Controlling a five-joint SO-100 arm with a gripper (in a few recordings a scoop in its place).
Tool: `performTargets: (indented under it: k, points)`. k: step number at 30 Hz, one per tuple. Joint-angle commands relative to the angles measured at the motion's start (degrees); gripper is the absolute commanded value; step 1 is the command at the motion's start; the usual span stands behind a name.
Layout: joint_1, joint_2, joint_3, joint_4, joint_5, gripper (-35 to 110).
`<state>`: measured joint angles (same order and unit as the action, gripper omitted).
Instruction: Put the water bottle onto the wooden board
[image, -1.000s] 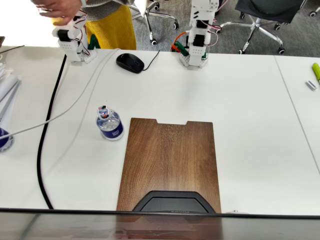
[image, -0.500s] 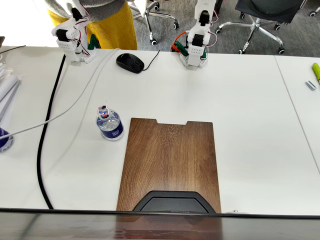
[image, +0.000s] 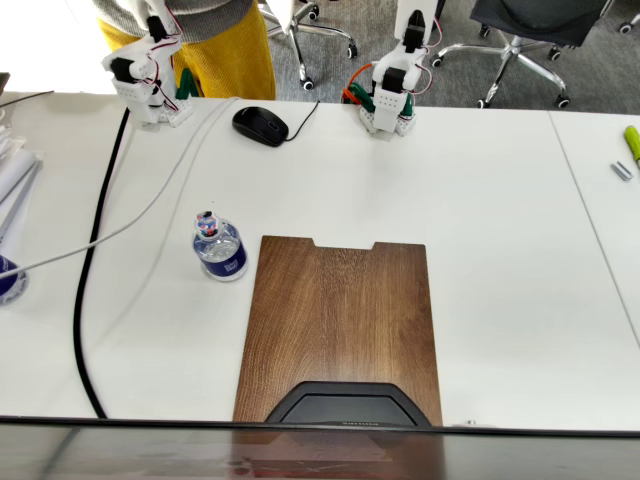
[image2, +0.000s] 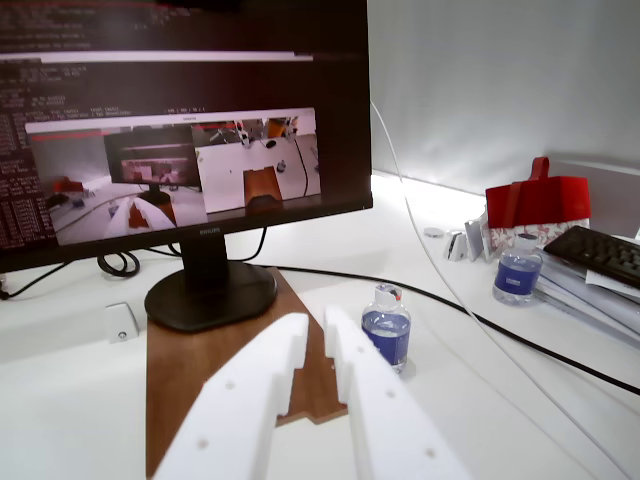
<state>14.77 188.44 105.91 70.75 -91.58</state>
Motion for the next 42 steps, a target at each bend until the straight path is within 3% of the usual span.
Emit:
performTargets:
  k: [1,8,33,36,40,42]
  points:
    - [1.5,0.4,-1.8,7.1,-1.1,0]
    - [1.7,0.4,-2.8,17.1,-0.8,0]
    - [0.8,0.4,-1.9,14.9,-0.7,1]
    - [1.3,0.4,-1.8,14.9,-1.2,32]
    - [3.2,0.4,-1.5,17.5,-5.6,43]
    - [5.1,0.4,-1.1,18.2,-5.2,55]
